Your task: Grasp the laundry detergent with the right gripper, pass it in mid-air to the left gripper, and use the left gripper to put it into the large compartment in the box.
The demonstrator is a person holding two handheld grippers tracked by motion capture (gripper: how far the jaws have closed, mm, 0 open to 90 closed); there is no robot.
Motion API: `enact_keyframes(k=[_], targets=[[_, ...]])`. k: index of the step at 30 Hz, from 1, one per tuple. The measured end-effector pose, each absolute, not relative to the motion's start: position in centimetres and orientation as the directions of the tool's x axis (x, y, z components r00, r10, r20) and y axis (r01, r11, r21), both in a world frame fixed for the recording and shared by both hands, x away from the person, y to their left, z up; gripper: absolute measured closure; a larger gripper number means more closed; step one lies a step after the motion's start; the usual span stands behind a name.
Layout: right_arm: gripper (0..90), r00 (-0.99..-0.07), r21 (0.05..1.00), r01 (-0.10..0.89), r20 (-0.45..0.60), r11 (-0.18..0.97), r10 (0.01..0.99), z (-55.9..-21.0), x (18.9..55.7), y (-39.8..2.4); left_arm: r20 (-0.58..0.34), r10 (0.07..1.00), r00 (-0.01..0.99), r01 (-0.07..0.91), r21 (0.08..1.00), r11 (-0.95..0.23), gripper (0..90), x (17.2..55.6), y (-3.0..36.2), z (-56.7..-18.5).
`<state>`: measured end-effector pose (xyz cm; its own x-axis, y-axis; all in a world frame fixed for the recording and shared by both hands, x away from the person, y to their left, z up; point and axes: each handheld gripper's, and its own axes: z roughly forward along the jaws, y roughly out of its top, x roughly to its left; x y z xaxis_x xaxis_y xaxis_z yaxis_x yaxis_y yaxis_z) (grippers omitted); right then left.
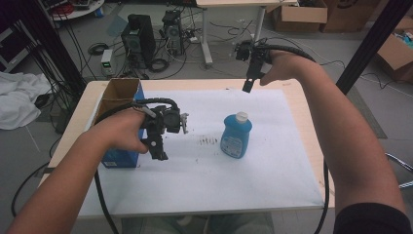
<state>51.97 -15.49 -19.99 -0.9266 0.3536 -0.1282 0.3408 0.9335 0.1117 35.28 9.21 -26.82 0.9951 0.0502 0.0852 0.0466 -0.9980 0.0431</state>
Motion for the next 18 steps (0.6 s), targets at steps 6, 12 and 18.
enact_keyframes(k=[6,12,18], targets=[[0.0,-0.929,0.108,0.335,-0.126,0.936,0.347,-20.7,52.0,-15.3,0.07,0.045,0.997,0.041,0.051,-0.998,0.1,35.3,9.3,-27.6],[0.0,-0.924,0.177,0.338,-0.124,0.924,0.361,-20.9,51.8,-16.3,0.094,0.048,0.994,0.045,0.036,-0.998,0.1,35.3,9.5,-27.7],[0.0,-0.917,0.322,0.34,-0.098,0.884,0.388,-20.3,51.3,-17.3,0.099,0.043,0.994,0.039,0.041,-0.998,0.1,34.8,9.8,-27.3]])
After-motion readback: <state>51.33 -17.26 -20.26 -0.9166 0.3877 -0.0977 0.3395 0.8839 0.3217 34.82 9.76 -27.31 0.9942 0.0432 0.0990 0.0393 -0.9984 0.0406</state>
